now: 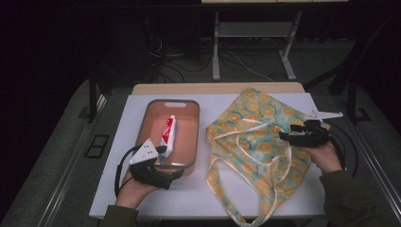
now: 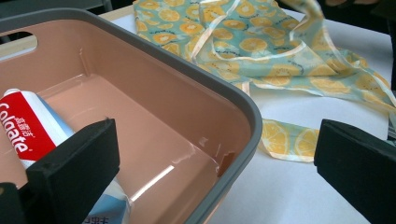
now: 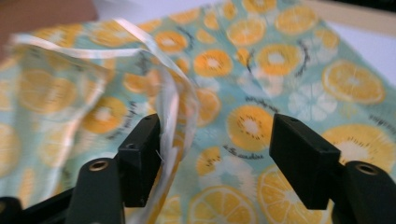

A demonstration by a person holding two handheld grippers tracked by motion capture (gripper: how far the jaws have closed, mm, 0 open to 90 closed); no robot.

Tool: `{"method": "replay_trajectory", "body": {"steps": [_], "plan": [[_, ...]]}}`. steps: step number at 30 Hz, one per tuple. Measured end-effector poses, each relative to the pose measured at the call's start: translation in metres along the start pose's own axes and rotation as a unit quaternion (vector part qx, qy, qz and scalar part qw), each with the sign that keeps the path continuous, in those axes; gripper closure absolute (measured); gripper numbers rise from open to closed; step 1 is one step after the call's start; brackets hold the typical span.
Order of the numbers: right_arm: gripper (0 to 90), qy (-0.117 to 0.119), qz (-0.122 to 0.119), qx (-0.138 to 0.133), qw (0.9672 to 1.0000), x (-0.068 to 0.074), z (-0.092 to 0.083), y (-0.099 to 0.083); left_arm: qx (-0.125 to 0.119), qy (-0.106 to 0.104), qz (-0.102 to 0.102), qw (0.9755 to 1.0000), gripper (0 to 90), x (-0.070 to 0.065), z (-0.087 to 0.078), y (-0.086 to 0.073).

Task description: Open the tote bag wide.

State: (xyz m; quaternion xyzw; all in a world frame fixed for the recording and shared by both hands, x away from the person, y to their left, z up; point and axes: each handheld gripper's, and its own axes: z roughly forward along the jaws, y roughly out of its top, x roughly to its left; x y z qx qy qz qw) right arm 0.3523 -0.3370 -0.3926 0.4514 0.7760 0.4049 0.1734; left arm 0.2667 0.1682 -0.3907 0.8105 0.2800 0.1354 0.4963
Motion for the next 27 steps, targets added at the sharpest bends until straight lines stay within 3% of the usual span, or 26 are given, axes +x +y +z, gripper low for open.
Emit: {"method": "replay_trajectory", "body": {"steps": [2, 7, 13, 17, 22, 25, 27], "plan": [[33.4, 0.007, -0.01, -0.008, 0.9999, 0.006, -0.008, 0.003, 0.0, 0.0, 0.001, 1.0, 0.0, 0.0, 0.0, 0.0], [31.0, 0.021, -0.01, -0.019, 0.9995, 0.013, -0.017, 0.009, 0.0, -0.001, 0.001, 1.0, 0.0, 0.0, 0.0, 0.0], [31.6, 0.067, -0.038, 0.0, 0.9971, 0.039, -0.002, 0.007, 0.0, -0.001, 0.001, 1.0, 0.0, 0.0, 0.0, 0.0], [37.4, 0.106, -0.069, 0.04, 0.9912, 0.062, 0.016, 0.004, 0.0, -0.001, 0.001, 1.0, 0.0, 0.0, 0.0, 0.0], [51.3, 0.139, -0.11, 0.057, 0.9826, 0.09, 0.028, -0.001, 0.001, -0.001, 0.002, 1.0, 0.0, 0.0, 0.0, 0.001], [54.9, 0.145, -0.135, 0.084, 0.9766, 0.102, 0.038, -0.007, 0.001, -0.001, 0.002, 1.0, 0.0, 0.0, 0.0, 0.001], [55.2, 0.136, -0.151, 0.1, 0.974, 0.106, 0.045, -0.012, 0.001, -0.001, 0.002, 1.0, 0.0, 0.0, 0.0, 0.001]]}}
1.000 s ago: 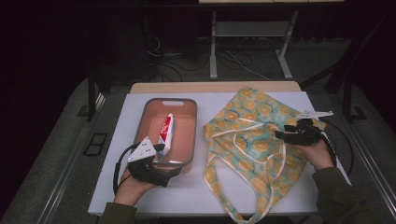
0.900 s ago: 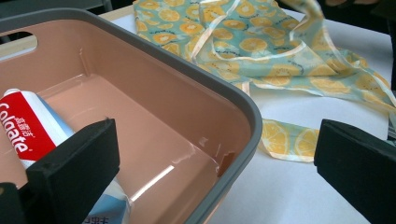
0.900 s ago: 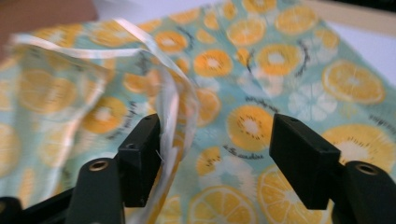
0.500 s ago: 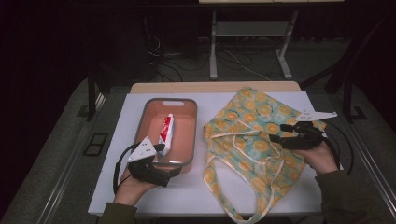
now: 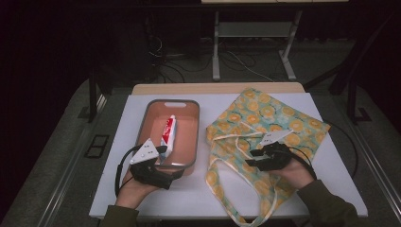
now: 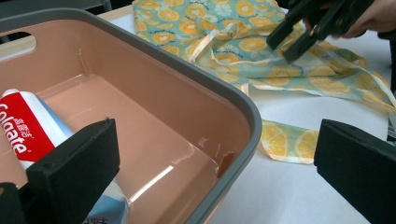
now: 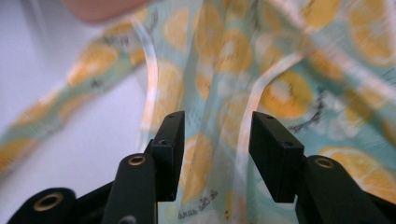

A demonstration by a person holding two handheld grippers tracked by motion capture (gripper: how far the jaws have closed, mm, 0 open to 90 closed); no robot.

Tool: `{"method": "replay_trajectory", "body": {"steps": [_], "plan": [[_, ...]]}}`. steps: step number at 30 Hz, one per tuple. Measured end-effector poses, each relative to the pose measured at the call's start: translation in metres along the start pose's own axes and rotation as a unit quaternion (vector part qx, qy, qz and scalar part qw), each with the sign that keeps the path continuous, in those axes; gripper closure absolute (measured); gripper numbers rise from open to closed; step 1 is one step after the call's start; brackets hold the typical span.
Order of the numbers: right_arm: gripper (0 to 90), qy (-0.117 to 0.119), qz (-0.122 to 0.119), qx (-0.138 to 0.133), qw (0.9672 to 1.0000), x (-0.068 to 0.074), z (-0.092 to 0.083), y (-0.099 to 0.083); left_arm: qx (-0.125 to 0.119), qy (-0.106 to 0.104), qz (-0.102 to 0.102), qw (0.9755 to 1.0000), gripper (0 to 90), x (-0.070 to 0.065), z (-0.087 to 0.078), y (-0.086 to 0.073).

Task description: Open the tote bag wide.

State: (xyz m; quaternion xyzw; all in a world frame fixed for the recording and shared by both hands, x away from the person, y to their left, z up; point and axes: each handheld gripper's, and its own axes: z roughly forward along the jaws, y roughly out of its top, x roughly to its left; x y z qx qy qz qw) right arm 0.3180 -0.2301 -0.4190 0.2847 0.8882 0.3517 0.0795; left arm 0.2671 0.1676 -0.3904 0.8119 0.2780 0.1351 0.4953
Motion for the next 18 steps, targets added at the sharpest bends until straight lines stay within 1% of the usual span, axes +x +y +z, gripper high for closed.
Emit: {"method": "replay_trajectory", "body": {"steps": [1, 3, 6, 8, 9, 10, 13, 14, 16, 18], "plan": [[54.7, -0.007, -0.006, 0.009, 0.9999, 0.001, 0.004, -0.001, 0.0, 0.0, 0.0, 1.0, 0.0, 0.0, 0.0, 0.0], [51.9, 0.001, -0.005, 0.021, 0.9998, -0.001, 0.01, -0.005, 0.0, 0.0, 0.0, 1.0, 0.0, 0.0, 0.0, 0.0], [48.8, 0.014, -0.008, 0.027, 0.9995, -0.001, 0.017, -0.007, 0.0, 0.0, 0.0, 1.0, 0.0, 0.0, 0.0, 0.0], [50.2, 0.01, -0.014, 0.036, 0.9992, 0.001, 0.022, -0.008, 0.0, 0.0, -0.001, 1.0, 0.0, 0.0, 0.001, 0.0], [53.6, 0.004, -0.019, 0.039, 0.999, 0.002, 0.024, -0.009, 0.0, 0.0, 0.0, 1.0, 0.0, 0.0, 0.001, 0.0], [59.0, -0.001, -0.022, 0.034, 0.9992, 0.002, 0.024, -0.009, 0.0, 0.0, 0.0, 1.0, 0.0, -0.001, 0.001, 0.0], [80.1, -0.008, -0.018, 0.028, 0.9994, 0.0, 0.023, -0.01, -0.001, 0.0, 0.0, 1.0, 0.0, -0.001, 0.001, 0.0], [85.1, -0.007, -0.019, 0.025, 0.9995, 0.0, 0.024, -0.01, -0.001, 0.0, -0.001, 1.0, 0.0, -0.001, 0.001, 0.0], [88.1, -0.001, -0.017, 0.028, 0.9995, 0.001, 0.023, -0.01, 0.0, -0.001, 0.0, 1.0, 0.0, -0.001, 0.001, 0.0], [88.5, 0.02, -0.004, 0.025, 0.9995, 0.004, 0.021, -0.01, 0.0, -0.002, 0.0, 1.0, 0.0, 0.0, 0.001, 0.0]]}}
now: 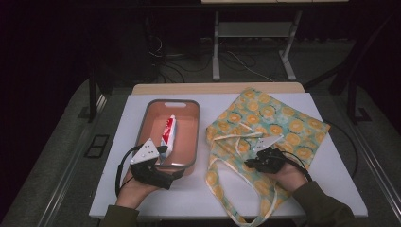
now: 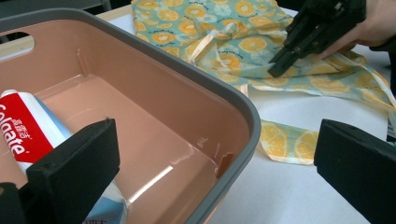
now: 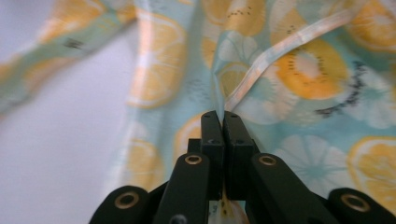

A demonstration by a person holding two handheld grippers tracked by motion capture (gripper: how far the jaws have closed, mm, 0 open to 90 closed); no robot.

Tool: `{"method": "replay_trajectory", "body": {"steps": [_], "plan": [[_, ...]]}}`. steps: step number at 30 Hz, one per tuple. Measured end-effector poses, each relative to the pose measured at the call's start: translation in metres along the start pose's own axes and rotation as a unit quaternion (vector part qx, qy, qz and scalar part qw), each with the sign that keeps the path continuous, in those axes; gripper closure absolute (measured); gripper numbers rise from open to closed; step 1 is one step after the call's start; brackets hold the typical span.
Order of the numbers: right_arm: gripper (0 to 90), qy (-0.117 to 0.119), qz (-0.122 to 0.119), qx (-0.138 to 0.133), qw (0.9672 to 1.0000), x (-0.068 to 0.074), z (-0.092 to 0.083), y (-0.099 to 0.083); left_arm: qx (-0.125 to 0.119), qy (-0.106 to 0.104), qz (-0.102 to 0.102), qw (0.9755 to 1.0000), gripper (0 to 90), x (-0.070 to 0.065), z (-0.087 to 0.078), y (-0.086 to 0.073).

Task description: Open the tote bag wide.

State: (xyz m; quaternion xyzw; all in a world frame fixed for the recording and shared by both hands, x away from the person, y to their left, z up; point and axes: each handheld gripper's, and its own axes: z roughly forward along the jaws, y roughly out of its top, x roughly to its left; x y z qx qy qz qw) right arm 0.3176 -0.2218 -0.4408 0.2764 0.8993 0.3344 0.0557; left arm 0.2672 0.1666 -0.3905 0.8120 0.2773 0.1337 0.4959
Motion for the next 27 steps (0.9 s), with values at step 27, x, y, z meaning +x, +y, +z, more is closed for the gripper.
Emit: {"method": "replay_trajectory", "body": {"steps": [27], "plan": [[83.5, -0.091, 0.068, -0.001, 0.9935, -0.039, -0.017, -0.013, 0.0, 0.001, 0.0, 1.0, 0.0, 0.0, 0.0, 0.0]]}}
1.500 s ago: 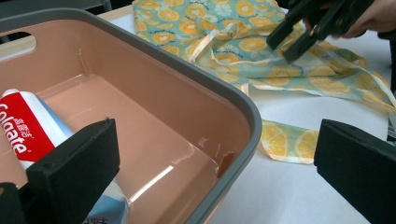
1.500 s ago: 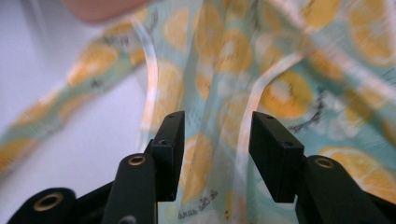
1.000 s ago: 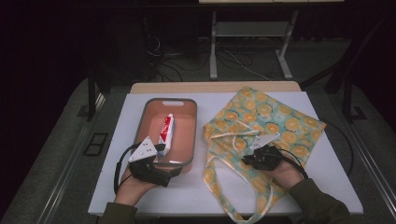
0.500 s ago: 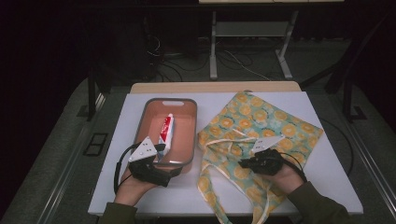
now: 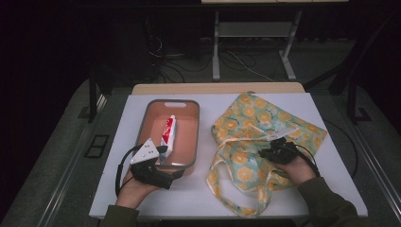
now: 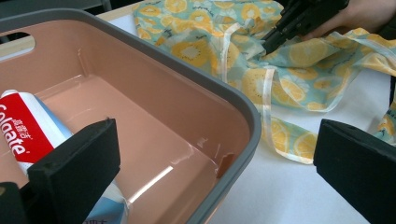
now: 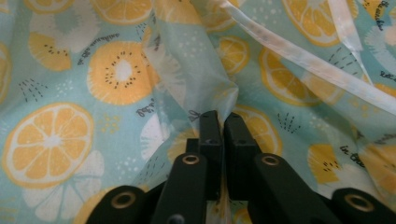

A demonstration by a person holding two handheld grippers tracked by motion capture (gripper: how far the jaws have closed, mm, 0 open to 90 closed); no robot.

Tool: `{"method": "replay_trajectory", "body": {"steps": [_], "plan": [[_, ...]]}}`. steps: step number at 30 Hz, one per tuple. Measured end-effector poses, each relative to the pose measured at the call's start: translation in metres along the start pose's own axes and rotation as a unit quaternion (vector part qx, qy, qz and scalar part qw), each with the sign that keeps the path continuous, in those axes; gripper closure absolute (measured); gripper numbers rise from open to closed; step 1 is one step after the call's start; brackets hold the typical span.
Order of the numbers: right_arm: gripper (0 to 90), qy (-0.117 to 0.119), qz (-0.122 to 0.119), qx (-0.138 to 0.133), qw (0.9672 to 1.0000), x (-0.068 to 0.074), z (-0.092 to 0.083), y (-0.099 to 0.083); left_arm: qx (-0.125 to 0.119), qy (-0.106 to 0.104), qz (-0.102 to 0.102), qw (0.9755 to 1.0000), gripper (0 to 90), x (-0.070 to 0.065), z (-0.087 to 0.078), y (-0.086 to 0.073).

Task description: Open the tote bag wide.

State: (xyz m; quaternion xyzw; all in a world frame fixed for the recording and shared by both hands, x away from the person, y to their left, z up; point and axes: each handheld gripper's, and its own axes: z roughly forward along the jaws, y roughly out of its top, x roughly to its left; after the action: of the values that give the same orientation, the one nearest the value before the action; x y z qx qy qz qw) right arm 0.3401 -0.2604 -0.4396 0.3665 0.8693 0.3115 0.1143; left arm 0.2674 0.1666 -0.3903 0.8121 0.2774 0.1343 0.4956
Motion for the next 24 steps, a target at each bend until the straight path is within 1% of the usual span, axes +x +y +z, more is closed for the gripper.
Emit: {"method": "replay_trajectory", "body": {"steps": [2, 3, 5, 7, 10, 13, 15, 17, 19, 20, 22, 23, 24], "plan": [[74.9, 0.012, 0.006, -0.01, 0.9999, 0.0, -0.002, 0.001, 0.0, 0.0, 0.0, 1.0, 0.0, 0.0, 0.0, 0.0], [70.3, 0.023, 0.013, -0.018, 0.9995, 0.0, -0.004, 0.002, 0.0, 0.0, 0.0, 1.0, 0.0, 0.0, 0.0, 0.0], [61.0, 0.045, 0.018, -0.035, 0.9982, 0.002, -0.008, 0.004, 0.0, 0.0, 0.0, 1.0, 0.0, 0.0, 0.0, 0.0], [53.7, 0.065, 0.018, -0.043, 0.9968, 0.007, -0.009, 0.007, 0.0, 0.001, -0.001, 1.0, 0.0, 0.0, 0.0, 0.0], [44.7, 0.082, 0.005, -0.05, 0.9954, 0.018, -0.009, 0.013, 0.0, 0.0, 0.0, 1.0, 0.0, 0.0, 0.0, 0.0], [38.6, 0.101, -0.01, -0.055, 0.9933, 0.029, -0.007, 0.019, 0.001, 0.0, 0.002, 1.0, 0.0, 0.0, 0.0, 0.0], [36.8, 0.107, -0.018, -0.052, 0.9928, 0.037, -0.002, 0.023, 0.001, 0.0, 0.002, 1.0, 0.0, 0.0, 0.001, 0.0], [34.3, 0.107, -0.026, -0.041, 0.9931, 0.043, 0.006, 0.025, 0.0, -0.001, 0.002, 1.0, 0.0, 0.0, 0.001, 0.0], [32.1, 0.091, -0.043, -0.023, 0.9946, 0.048, 0.015, 0.026, 0.001, 0.0, 0.002, 1.0, 0.0, 0.0, 0.001, 0.0], [32.5, 0.083, -0.047, -0.015, 0.9953, 0.049, 0.019, 0.025, 0.001, -0.001, 0.001, 1.0, 0.0, 0.0, 0.001, 0.0], [39.2, 0.064, -0.057, 0.001, 0.9963, 0.049, 0.025, 0.023, 0.0, -0.001, 0.0, 1.0, 0.0, 0.0, 0.001, 0.0], [45.1, 0.054, -0.062, 0.002, 0.9966, 0.048, 0.026, 0.022, 0.0, -0.001, 0.001, 1.0, 0.0, 0.0, 0.001, 0.0], [51.0, 0.051, -0.062, -0.002, 0.9968, 0.046, 0.025, 0.021, 0.0, -0.001, 0.001, 1.0, 0.0, 0.0, 0.001, 0.0]]}}
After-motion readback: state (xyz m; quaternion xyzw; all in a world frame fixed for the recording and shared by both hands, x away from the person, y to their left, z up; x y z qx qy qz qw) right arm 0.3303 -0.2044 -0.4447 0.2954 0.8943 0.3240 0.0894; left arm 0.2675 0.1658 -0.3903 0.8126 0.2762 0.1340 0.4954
